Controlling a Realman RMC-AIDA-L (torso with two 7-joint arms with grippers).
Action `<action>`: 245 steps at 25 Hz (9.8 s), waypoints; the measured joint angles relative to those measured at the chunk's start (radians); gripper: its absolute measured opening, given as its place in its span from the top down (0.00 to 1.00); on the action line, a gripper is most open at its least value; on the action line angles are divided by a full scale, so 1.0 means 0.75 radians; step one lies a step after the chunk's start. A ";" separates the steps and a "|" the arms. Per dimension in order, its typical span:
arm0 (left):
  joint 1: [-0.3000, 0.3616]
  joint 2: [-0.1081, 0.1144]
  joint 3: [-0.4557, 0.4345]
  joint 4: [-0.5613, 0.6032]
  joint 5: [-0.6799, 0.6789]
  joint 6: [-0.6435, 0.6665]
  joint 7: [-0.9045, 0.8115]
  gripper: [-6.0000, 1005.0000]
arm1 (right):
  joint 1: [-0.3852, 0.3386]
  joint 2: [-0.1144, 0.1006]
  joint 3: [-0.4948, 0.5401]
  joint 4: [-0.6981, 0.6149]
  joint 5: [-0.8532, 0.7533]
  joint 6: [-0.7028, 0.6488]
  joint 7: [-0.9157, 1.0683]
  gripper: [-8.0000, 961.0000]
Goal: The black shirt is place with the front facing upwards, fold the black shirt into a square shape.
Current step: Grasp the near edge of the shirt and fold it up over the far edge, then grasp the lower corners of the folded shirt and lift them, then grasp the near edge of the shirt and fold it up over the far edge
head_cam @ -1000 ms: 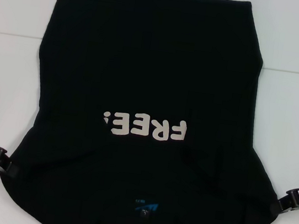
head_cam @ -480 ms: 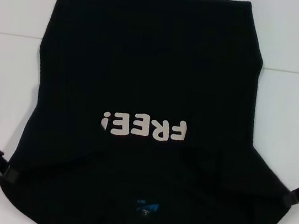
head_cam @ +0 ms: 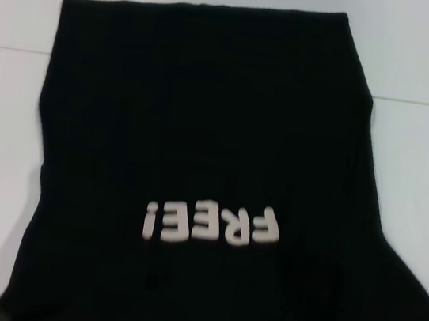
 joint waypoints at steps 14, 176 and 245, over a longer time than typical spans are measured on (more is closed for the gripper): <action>-0.002 -0.020 -0.020 -0.040 0.053 0.048 0.076 0.94 | -0.010 0.032 0.123 0.065 -0.065 -0.082 -0.158 0.95; 0.019 -0.047 -0.109 -0.142 -0.295 -0.835 -0.130 0.97 | 0.042 -0.007 0.158 0.010 0.224 0.571 0.432 0.05; 0.019 -0.018 -0.113 -0.155 -0.193 -0.080 -0.062 0.96 | -0.101 0.059 0.040 0.083 0.182 0.025 0.093 0.96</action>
